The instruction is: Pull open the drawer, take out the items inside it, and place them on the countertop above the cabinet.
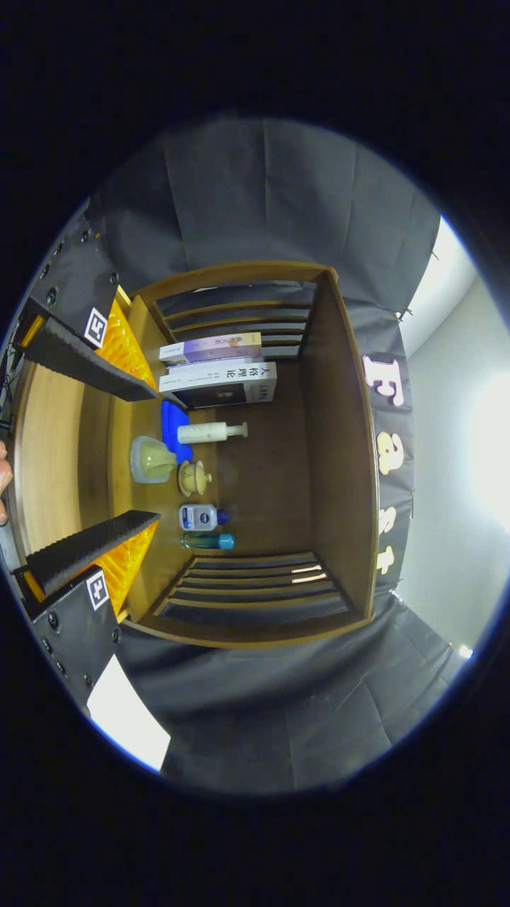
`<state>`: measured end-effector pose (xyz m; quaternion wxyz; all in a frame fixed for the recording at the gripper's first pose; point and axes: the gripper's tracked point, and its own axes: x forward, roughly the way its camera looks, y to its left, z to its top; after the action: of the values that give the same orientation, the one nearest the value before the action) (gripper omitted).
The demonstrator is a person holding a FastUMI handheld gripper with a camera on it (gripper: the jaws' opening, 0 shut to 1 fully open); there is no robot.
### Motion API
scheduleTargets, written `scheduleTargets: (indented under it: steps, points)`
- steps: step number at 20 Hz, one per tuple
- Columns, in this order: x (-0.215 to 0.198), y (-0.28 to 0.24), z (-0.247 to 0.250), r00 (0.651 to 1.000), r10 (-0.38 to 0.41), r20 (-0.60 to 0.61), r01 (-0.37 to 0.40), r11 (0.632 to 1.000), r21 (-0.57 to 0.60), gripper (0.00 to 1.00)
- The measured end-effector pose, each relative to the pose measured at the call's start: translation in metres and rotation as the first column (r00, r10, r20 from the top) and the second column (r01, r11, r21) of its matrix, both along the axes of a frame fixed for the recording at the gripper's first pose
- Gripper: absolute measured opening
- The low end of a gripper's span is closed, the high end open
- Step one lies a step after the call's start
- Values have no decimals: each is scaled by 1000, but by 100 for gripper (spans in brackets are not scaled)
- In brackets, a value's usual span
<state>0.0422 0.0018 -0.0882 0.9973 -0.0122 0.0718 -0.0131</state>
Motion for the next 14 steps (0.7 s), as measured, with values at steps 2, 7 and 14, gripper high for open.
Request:
scheduleTargets:
  steps: [2, 7, 14]
  points:
    - [-19, -6, -11, 1000, -31, -1, 31, 999, -29, 98]
    - [-62, -10, -37, 998, -61, -11, 59, 994, -92, 98]
    - [-98, 3, -97, 992, -19, -128, 5, 994, -109, 98]
